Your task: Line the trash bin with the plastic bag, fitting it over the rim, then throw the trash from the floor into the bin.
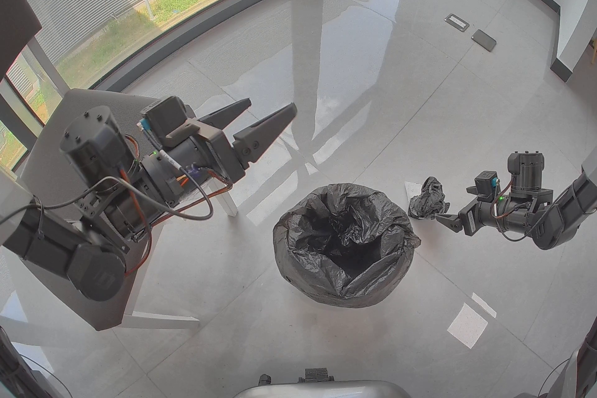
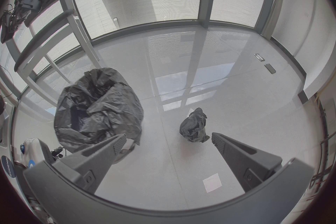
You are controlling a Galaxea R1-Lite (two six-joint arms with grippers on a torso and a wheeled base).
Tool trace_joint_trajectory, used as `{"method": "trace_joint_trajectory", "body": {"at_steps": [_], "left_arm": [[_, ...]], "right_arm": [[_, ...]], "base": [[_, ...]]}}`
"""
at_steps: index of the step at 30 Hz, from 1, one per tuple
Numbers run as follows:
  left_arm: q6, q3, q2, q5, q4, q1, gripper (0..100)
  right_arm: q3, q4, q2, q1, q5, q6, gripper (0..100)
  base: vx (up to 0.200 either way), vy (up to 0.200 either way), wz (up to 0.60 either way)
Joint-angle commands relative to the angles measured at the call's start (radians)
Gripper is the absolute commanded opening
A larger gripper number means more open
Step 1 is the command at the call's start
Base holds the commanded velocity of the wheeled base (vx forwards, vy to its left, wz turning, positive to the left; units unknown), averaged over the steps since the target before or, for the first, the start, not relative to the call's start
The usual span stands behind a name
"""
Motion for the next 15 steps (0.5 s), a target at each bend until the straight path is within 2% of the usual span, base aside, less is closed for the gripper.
{"method": "trace_joint_trajectory", "body": {"at_steps": [1, 2, 3, 5, 15], "left_arm": [[0.19, -0.187, 0.011, 0.056, 0.248, 0.029, 100], [0.19, -0.187, 0.011, 0.056, 0.248, 0.029, 100], [0.21, -0.238, 0.011, 0.143, 0.301, 0.019, 100], [0.211, -0.259, 0.009, 0.18, 0.311, 0.006, 100], [0.211, -0.184, -0.062, 0.185, 0.314, 0.009, 100]], "right_arm": [[-0.089, -0.052, 0.186, -0.044, -0.002, 0.024, 100], [-0.089, -0.052, 0.186, -0.044, -0.002, 0.024, 100], [-0.115, -0.053, 0.212, -0.055, -0.002, 0.021, 100], [-0.144, -0.052, 0.236, -0.064, -0.002, 0.013, 100], [-0.324, -0.044, 0.402, -0.075, -0.037, 0.012, 100]], "base": [[0.0, 0.0, 0.0], [0.0, 0.0, 0.0], [0.0, 0.0, 0.0], [0.0, 0.0, 0.0], [0.0, 0.0, 0.0]]}}
